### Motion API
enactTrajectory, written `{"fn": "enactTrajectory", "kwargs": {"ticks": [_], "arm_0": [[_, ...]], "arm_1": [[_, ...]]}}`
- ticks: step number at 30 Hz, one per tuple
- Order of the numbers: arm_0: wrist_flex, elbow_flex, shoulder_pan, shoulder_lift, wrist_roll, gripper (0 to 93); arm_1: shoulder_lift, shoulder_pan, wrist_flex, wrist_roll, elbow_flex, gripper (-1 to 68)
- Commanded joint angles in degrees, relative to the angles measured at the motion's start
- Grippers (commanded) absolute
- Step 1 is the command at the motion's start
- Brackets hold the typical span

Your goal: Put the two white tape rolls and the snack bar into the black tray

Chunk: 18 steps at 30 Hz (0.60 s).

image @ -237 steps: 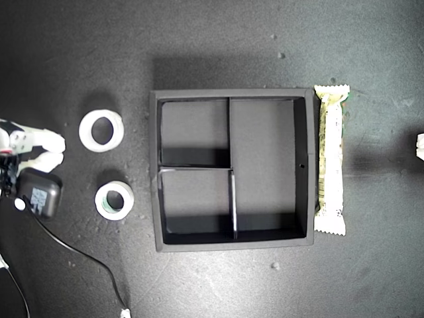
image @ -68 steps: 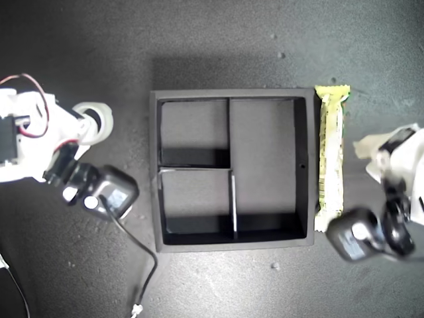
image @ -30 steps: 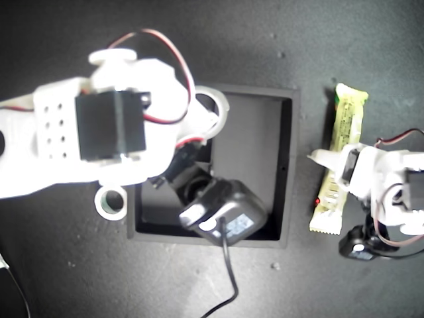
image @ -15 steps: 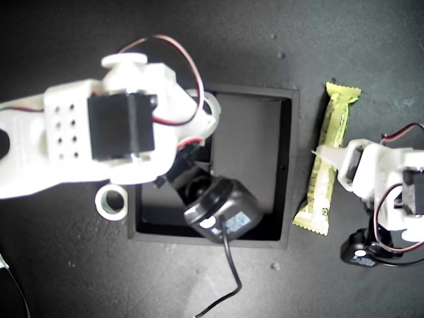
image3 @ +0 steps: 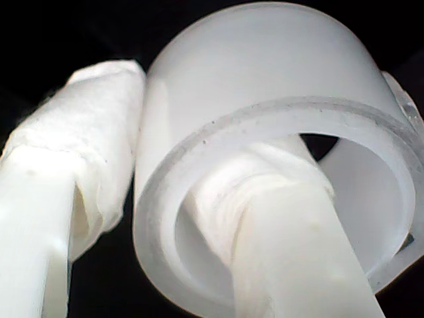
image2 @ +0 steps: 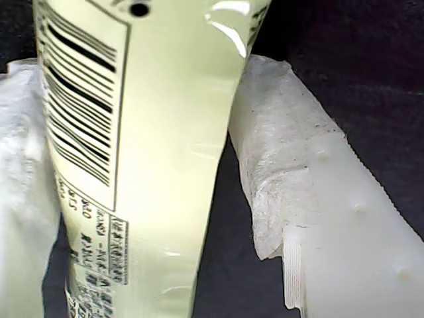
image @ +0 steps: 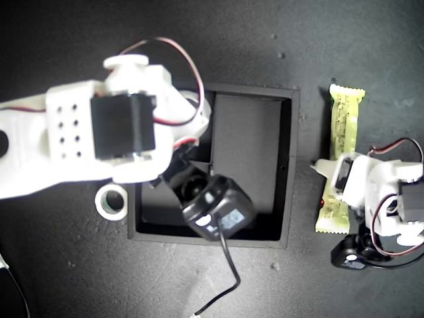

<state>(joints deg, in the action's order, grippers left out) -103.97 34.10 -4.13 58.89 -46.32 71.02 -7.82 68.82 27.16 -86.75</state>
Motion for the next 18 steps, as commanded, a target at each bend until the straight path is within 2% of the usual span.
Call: {"fn": "enactTrajectory", "kwargs": {"ticks": [1, 9, 14, 18], "arm_0": [[-1.0, 2.6, 0.2, 7.5, -1.3, 0.0], [-1.0, 7.7, 2.9, 13.1, -3.6, 0.0], [-1.0, 2.7, 3.5, 5.3, -4.1, 0.1], [-1.0, -0.4, 3.3, 0.6, -4.3, 0.1]], "arm_1": [[1.0, -0.3, 6.0, -1.4, 4.1, 12.3], [0.5, -0.4, 25.6, -8.8, 30.1, 9.1], [-0.2, -1.9, 22.2, -11.5, 42.9, 1.4], [-0.8, -2.7, 19.6, -11.1, 42.5, 2.2]]}}
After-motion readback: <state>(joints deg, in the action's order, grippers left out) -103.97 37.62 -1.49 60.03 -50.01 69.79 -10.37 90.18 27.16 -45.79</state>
